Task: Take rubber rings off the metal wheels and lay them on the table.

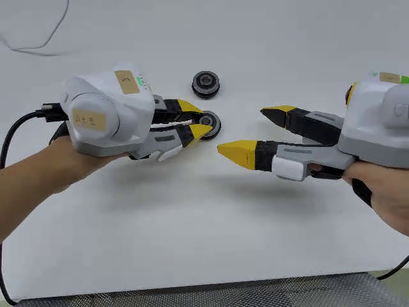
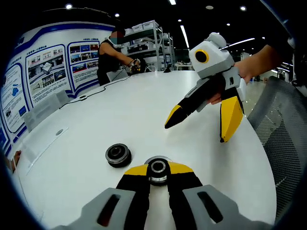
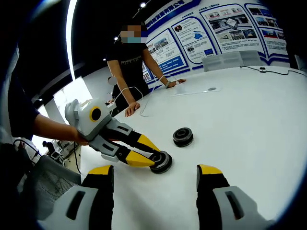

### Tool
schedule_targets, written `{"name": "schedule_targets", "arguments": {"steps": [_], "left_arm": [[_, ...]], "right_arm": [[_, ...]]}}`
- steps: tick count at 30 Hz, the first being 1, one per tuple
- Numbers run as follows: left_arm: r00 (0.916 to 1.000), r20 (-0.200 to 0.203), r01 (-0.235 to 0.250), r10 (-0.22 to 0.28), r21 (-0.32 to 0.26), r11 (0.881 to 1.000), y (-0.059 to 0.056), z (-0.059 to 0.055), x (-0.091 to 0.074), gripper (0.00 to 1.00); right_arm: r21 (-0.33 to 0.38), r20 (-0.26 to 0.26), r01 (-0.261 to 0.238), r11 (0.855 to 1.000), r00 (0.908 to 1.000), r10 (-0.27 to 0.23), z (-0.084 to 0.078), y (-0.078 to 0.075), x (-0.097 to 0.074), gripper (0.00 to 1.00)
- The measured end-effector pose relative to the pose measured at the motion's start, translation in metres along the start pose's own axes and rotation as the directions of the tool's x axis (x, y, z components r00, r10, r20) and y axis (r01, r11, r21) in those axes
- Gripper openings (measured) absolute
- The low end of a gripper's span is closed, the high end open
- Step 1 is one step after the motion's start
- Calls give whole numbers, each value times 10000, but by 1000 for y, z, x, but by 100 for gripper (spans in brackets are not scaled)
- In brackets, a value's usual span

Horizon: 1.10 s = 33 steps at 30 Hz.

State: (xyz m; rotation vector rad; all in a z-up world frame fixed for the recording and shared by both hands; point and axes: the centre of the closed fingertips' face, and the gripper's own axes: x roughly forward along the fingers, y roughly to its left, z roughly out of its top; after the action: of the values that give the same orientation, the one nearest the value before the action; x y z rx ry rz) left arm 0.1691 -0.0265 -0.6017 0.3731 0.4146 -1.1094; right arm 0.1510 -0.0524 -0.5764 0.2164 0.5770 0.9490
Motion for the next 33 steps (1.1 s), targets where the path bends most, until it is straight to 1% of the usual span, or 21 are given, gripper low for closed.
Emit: {"name": "schedule_targets", "arguments": {"steps": [2,6,11,15,17,20,25,33], "left_arm": [[10000,-27,40,-40,-32,10000,1,0,1,14],[9999,-64,113,-113,24,9999,2,0,0,14],[9998,-111,175,-174,83,9998,2,0,-1,14],[9997,-142,215,-212,154,9997,2,1,-1,14],[9996,-154,234,-230,232,9995,2,1,-2,14],[9995,-165,272,-267,287,9992,2,1,-2,14],[9994,-177,289,-283,334,9990,3,1,-2,14],[9994,-159,307,-301,385,9988,3,1,-2,14]], "right_arm": [[211,67,-166,9996,9998,165,2,2,4,71],[407,163,-318,9987,9994,311,4,3,10,71],[815,186,-543,9952,9984,529,3,2,17,71],[1353,266,-855,9871,9962,826,4,4,22,70],[1492,283,-975,9840,9951,943,4,5,25,70],[1713,224,-1175,9782,9931,1154,3,8,29,69],[1899,42,-1281,9734,9915,1297,0,12,35,67],[2019,-152,-1360,9699,9898,1419,-1,15,38,65]]}}
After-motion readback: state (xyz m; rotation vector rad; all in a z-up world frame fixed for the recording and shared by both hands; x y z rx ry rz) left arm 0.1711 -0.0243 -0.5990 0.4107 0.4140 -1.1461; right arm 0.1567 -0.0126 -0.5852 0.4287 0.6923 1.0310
